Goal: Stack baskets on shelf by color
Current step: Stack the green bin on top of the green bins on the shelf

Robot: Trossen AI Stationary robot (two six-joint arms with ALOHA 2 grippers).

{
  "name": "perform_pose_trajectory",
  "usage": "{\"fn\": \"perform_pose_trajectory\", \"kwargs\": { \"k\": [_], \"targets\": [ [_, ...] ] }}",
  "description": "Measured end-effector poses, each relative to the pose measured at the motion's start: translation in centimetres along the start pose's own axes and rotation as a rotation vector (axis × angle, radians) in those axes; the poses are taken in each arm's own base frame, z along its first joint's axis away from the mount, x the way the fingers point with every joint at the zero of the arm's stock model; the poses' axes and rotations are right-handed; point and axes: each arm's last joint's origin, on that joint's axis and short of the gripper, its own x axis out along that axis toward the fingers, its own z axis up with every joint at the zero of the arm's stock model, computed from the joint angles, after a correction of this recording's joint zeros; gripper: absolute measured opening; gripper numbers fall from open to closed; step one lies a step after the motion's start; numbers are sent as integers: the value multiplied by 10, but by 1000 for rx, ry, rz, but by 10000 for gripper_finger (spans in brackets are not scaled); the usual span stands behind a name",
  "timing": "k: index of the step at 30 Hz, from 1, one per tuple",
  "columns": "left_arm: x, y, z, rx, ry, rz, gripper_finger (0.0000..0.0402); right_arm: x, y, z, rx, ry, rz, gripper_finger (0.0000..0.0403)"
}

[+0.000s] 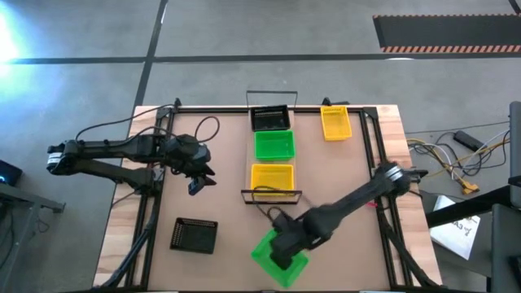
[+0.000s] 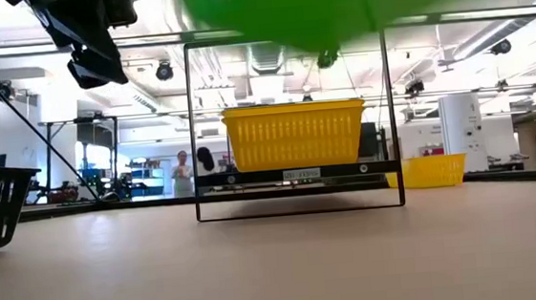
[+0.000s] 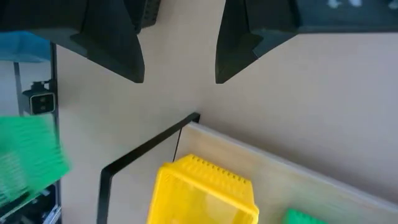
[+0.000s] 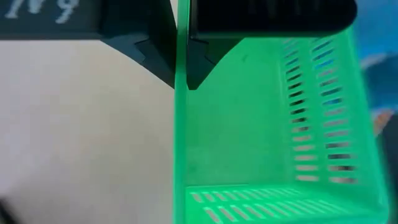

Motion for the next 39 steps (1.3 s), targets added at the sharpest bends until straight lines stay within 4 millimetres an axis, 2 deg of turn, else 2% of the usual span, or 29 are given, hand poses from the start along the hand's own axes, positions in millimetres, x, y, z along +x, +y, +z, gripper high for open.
{"fn": "perform_pose_trajectory", "kwargs": {
  "k": [3,7,10,14,16,19,23,27,30,34,39],
  "targets": [
    [0,-1,3,5,-25,-9,182,-63,-16,6,-66,-38,85,9],
    [0,-3,8,-13,-74,-27,182,-135,-64,36,-97,-112,109,9],
    [2,-5,14,-23,-130,-42,182,-165,-110,70,-140,-149,26,9],
    [7,-7,25,-9,-212,-59,182,-180,-168,128,-262,-211,-51,9],
    [10,-8,31,-2,-254,-68,182,-179,-199,159,-338,-210,-56,9],
    [16,-9,38,-18,-302,-58,182,-168,-242,201,-444,-179,-30,9],
    [27,-5,43,-98,-326,14,182,-139,-277,243,-608,-127,44,9],
    [37,-2,45,-196,-317,58,182,-108,-283,270,-769,-89,58,9],
    [45,0,45,-259,-295,63,182,-95,-282,288,-804,-128,53,9],
    [52,1,45,-287,-277,71,182,-88,-281,301,-859,-151,45,9],
    [54,2,45,-290,-272,73,182,-67,-281,306,-890,-93,52,9]
  ]
}}
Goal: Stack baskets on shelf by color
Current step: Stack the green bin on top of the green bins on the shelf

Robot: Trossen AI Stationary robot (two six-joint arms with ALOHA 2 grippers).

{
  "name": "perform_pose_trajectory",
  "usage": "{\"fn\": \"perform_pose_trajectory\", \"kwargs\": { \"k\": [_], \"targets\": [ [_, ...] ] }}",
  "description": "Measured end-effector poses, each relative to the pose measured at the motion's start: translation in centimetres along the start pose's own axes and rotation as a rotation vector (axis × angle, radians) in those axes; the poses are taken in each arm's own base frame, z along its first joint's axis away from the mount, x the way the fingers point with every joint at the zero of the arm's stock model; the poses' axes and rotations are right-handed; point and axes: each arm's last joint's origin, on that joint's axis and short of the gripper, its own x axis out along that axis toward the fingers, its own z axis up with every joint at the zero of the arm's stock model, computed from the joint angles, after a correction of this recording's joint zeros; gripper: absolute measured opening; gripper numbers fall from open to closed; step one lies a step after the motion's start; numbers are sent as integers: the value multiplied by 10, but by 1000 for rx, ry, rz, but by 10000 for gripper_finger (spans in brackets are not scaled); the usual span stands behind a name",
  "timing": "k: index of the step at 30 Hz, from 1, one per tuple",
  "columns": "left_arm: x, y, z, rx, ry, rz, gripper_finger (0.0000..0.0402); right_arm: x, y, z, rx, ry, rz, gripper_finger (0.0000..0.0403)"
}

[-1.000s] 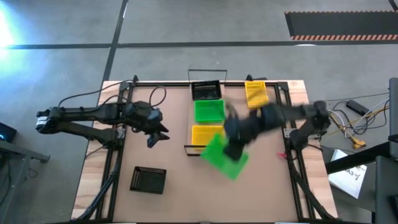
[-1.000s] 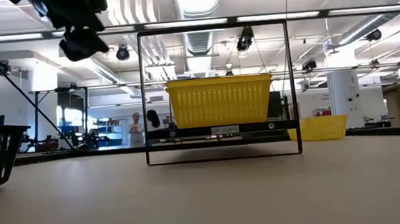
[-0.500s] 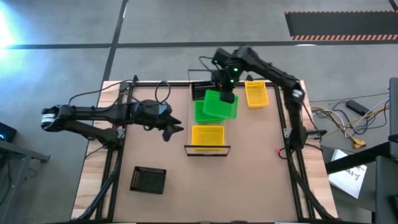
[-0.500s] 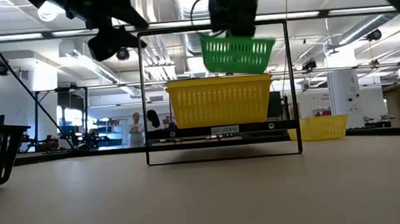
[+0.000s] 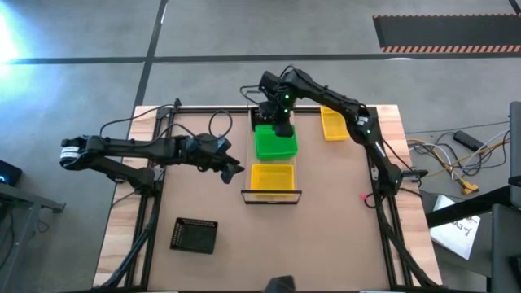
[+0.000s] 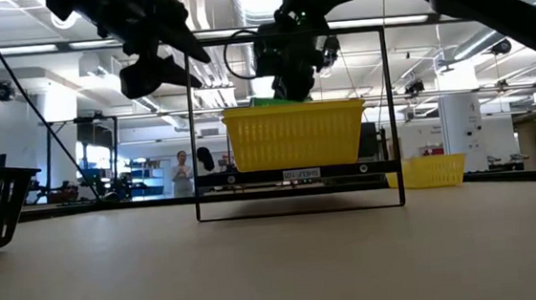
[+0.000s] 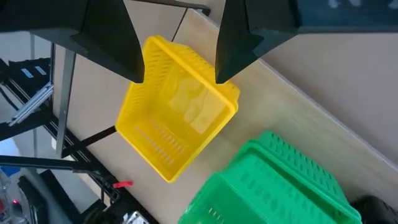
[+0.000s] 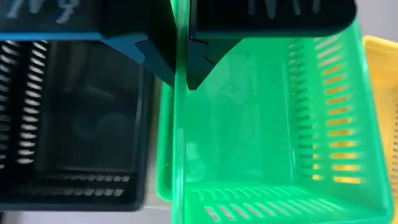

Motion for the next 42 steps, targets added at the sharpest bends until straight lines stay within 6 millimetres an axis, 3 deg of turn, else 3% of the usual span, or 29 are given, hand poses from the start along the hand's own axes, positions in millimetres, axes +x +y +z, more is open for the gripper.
{"fn": "perform_pose_trajectory", "kwargs": {
  "k": [9,15,19,23,30,34,38,42],
  "targets": [
    [-7,-1,2,0,-19,-16,182,15,-2,3,-4,94,-98,18],
    [-8,-2,2,1,-20,-19,182,13,-1,4,19,81,-106,89],
    [-8,-2,2,1,-16,-24,182,2,0,3,139,51,-111,141],
    [-8,-2,2,-15,-14,-23,182,-13,0,-8,295,49,-57,162],
    [-8,9,0,-145,13,64,182,-47,17,-23,508,69,-72,125],
    [-9,18,-4,-184,68,144,182,-59,30,-40,621,149,-209,79],
    [-9,22,-5,-189,75,169,182,-55,42,-63,746,206,-248,33],
    [-9,23,-4,-162,73,174,182,-31,48,-83,834,201,-253,11]
  ]
}}
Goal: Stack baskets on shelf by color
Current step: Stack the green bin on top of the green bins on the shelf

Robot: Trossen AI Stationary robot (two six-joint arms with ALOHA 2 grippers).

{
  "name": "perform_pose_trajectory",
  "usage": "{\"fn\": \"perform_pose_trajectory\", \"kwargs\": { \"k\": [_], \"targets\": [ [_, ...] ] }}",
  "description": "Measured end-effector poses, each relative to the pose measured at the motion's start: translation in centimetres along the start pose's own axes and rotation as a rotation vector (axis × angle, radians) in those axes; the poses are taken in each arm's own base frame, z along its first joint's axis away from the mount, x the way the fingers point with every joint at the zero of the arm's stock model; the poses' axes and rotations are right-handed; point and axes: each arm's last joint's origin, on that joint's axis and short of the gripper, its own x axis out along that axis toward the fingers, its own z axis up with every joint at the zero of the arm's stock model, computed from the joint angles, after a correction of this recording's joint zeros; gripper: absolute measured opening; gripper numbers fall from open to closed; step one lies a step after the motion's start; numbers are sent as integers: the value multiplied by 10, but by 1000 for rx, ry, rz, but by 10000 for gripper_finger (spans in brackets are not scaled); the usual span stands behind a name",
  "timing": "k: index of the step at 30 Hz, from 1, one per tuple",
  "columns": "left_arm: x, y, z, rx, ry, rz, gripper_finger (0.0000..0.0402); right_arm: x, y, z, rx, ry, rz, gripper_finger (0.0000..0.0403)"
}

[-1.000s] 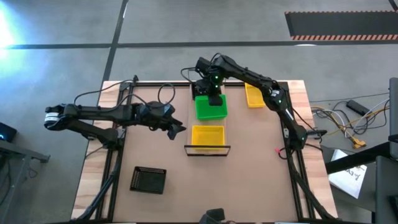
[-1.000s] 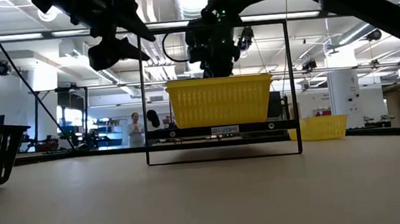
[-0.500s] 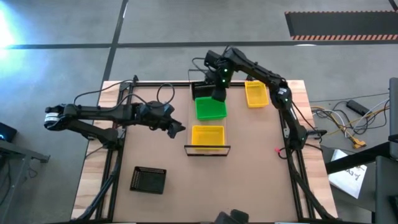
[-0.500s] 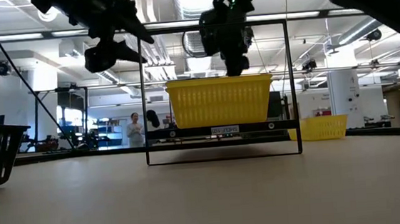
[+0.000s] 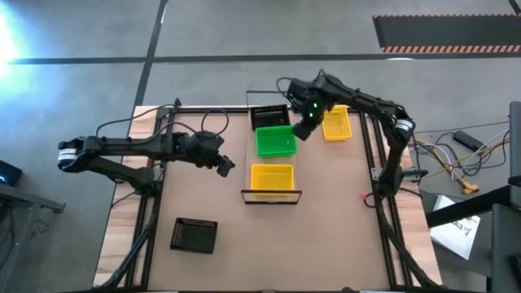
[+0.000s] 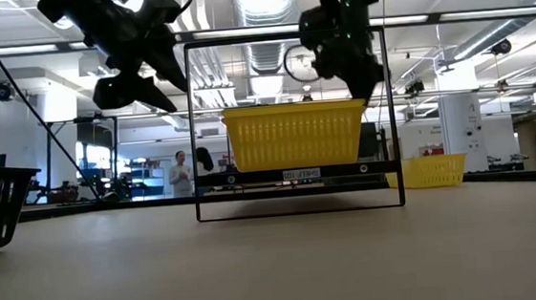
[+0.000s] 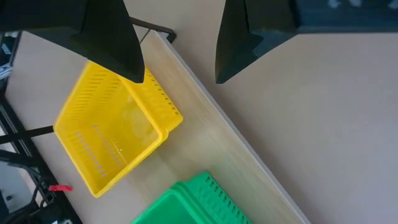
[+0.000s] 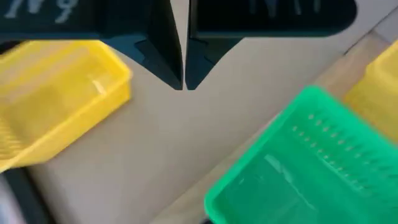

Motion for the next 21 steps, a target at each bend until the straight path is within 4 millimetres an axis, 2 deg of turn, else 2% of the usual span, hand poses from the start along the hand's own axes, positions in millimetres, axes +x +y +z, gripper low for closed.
{"fn": "perform_pose_trajectory", "kwargs": {
  "k": [4,7,12,16,18,21],
  "targets": [
    [0,0,0,18,-1,1,182,33,3,-7,76,-21,57,9],
    [0,0,0,27,-7,4,182,48,9,-5,79,-61,110,9],
    [0,5,6,8,-72,57,182,50,27,-3,16,-106,169,9],
    [6,15,18,-25,-116,102,182,48,40,-6,-104,-103,211,9],
    [13,21,25,-18,-114,102,180,48,44,-7,-143,-104,214,8],
    [32,30,35,-20,-86,75,165,49,43,-7,-91,-104,153,8]
  ]
}}
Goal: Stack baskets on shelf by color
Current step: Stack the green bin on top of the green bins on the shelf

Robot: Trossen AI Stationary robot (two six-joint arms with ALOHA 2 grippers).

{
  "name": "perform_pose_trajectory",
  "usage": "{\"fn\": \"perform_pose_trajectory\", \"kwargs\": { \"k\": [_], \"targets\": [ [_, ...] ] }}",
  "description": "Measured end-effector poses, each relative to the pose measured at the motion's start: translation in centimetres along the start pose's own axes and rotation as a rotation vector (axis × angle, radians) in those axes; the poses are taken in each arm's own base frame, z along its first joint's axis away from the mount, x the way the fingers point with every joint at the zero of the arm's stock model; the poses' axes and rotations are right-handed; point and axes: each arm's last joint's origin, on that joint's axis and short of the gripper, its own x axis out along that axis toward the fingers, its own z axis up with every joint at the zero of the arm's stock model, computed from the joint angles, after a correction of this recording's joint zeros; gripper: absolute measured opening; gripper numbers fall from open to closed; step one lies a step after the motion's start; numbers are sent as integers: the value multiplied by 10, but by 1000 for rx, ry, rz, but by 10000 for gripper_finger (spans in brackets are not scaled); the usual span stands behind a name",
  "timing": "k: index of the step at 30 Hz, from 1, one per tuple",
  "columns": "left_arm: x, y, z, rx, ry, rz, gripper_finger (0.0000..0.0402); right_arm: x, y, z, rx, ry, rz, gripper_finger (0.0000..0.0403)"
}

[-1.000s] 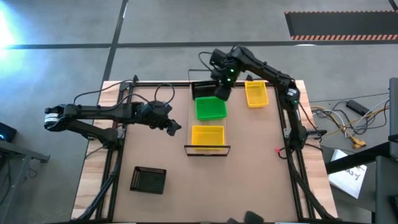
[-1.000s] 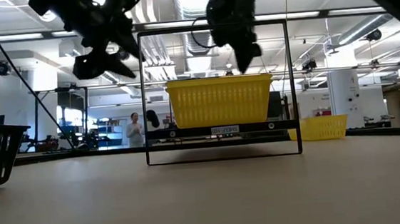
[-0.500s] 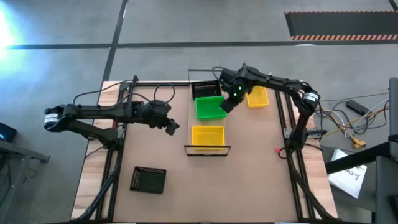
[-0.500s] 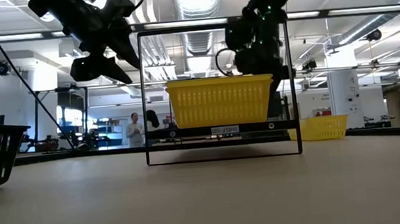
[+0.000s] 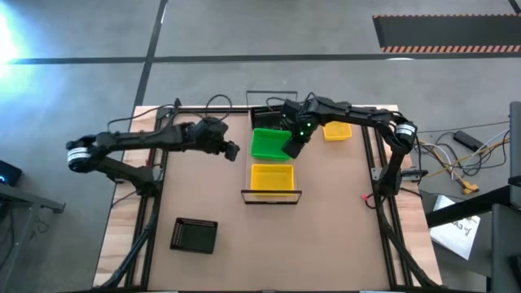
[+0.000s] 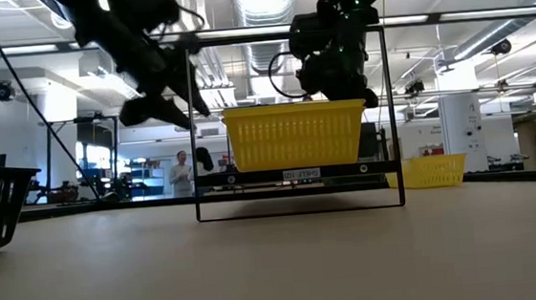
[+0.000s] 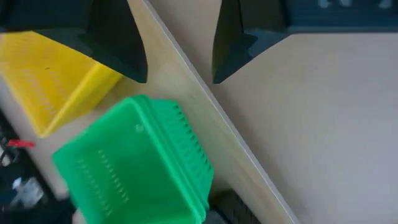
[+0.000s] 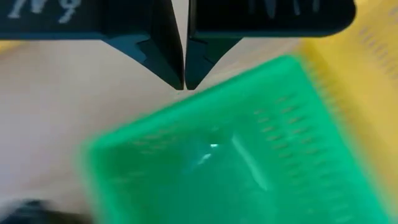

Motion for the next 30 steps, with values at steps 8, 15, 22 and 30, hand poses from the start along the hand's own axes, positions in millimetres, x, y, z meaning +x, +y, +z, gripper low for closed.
{"fn": "perform_pose_trajectory", "kwargs": {
  "k": [8,15,22,30],
  "targets": [
    [49,3,7,44,40,-45,69,0,-6,2,39,-25,-55,8],
    [57,-13,8,106,58,-171,7,1,-5,1,27,-17,-43,8],
    [54,-20,1,118,107,-219,3,2,6,-3,5,18,1,8],
    [53,-21,0,119,107,-221,4,4,19,-12,-22,84,8,9]
  ]
}}
